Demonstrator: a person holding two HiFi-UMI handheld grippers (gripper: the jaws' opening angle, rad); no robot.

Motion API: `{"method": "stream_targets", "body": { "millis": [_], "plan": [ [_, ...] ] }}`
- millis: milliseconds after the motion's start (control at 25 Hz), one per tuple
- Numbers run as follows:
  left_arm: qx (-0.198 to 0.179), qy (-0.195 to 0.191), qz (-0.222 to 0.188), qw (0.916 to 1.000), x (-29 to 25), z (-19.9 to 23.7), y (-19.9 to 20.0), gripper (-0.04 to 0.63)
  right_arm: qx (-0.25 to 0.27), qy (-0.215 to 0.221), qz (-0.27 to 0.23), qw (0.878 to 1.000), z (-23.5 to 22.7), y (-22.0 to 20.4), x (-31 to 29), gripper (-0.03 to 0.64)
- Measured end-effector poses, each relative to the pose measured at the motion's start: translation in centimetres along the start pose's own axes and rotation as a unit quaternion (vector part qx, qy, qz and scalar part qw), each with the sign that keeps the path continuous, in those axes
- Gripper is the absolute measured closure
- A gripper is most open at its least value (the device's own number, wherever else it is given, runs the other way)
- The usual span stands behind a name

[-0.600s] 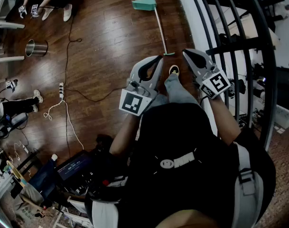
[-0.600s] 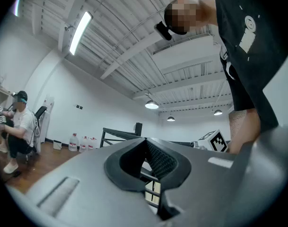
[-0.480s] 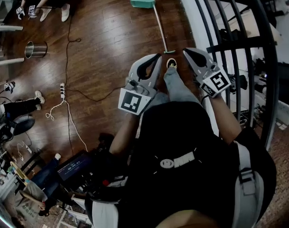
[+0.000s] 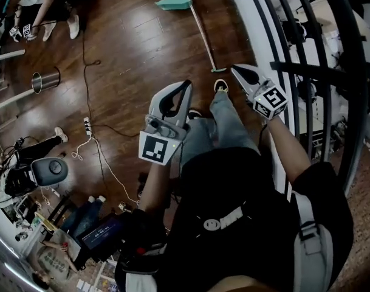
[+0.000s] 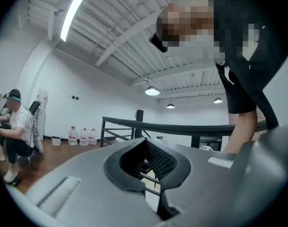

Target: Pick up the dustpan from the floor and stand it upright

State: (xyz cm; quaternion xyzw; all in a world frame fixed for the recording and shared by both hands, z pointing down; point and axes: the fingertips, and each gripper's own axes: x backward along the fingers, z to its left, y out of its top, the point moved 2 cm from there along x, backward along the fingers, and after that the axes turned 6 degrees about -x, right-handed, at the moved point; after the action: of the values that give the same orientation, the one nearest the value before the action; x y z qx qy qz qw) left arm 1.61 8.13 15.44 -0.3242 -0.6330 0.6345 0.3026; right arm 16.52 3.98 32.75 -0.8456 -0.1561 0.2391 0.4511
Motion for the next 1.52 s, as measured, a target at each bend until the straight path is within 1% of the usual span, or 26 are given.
{"method": "stream_targets", "body": {
  "millis": [80,160,240,320,400,480,560,680,760,880,960,1000,1040,1080,1120,1200,1400,1440,1520],
  "plan": [
    [0.012,0.004,0.028,0.9995,-0.7,1.3,-4.2,0.581,-0.050,-0.017,0.018,0.998,-4.2,-4.1,-1.6,0.614],
    [0.032,0.008,0.053,0.9981,-1.1,2.4,-9.3,0.581,-0.110,-0.040,0.037,0.992,-8.4,-10.1,-2.9,0.614],
    [0.055,0.013,0.078,0.9954,-1.2,3.2,-14.0,0.581,-0.169,-0.080,0.062,0.980,-11.9,-16.6,-3.4,0.614],
    [0.065,0.012,0.097,0.9931,-1.1,4.1,-19.1,0.581,-0.209,-0.116,0.077,0.968,-14.8,-22.4,-4.1,0.614],
    [0.068,0.005,0.111,0.9915,-1.0,5.1,-25.5,0.581,-0.231,-0.138,0.069,0.961,-17.4,-27.6,-5.5,0.614],
    [0.069,0.000,0.128,0.9893,-1.0,5.7,-32.6,0.581,-0.247,-0.149,0.056,0.956,-19.6,-32.5,-6.8,0.614],
    [0.077,0.007,0.144,0.9865,-1.2,6.0,-38.7,0.581,-0.254,-0.153,0.055,0.954,-21.3,-36.6,-7.8,0.614],
    [0.109,0.024,0.145,0.9832,-2.1,6.1,-45.4,0.581,-0.258,-0.151,0.066,0.952,-22.9,-41.6,-9.0,0.614],
    [0.122,0.017,0.143,0.9819,-2.8,5.7,-49.1,0.581,-0.261,-0.154,0.074,0.950,-24.1,-44.6,-9.6,0.614],
    [0.138,-0.002,0.146,0.9797,-3.7,4.8,-53.4,0.581,-0.265,-0.166,0.093,0.945,-26.0,-49.3,-10.4,0.614],
    [0.143,-0.008,0.154,0.9777,-3.7,4.5,-55.8,0.581,-0.282,-0.174,0.107,0.938,-26.9,-52.9,-10.9,0.611],
    [0.146,-0.008,0.156,0.9769,-3.6,4.6,-56.9,0.581,-0.300,-0.176,0.111,0.931,-27.4,-54.7,-11.2,0.532],
    [0.149,-0.006,0.159,0.9760,-3.3,4.8,-57.8,0.581,-0.322,-0.179,0.113,0.923,-27.8,-56.4,-11.4,0.393],
    [0.151,-0.003,0.161,0.9752,-3.0,5.2,-58.7,0.581,-0.343,-0.185,0.113,0.914,-28.3,-57.9,-11.6,0.326],
    [0.154,0.001,0.163,0.9747,-2.8,5.6,-59.3,0.581,-0.359,-0.194,0.111,0.906,-28.8,-59.1,-11.8,0.324],
    [0.158,0.007,0.160,0.9743,-2.6,6.2,-59.9,0.581,-0.378,-0.216,0.100,0.895,-29.9,-60.8,-11.9,0.336],
    [0.154,0.023,0.152,0.9762,-2.2,6.6,-60.1,0.581,-0.412,-0.265,0.057,0.870,-33.6,-62.7,-12.5,0.350],
    [0.154,0.025,0.150,0.9763,-2.1,6.8,-60.1,0.581,-0.418,-0.273,0.054,0.865,-34.0,-63.1,-12.7,0.361],
    [0.156,0.028,0.146,0.9764,-2.1,7.0,-60.0,0.581,-0.427,-0.287,0.053,0.856,-34.6,-63.6,-12.9,0.362]
  ]
}}
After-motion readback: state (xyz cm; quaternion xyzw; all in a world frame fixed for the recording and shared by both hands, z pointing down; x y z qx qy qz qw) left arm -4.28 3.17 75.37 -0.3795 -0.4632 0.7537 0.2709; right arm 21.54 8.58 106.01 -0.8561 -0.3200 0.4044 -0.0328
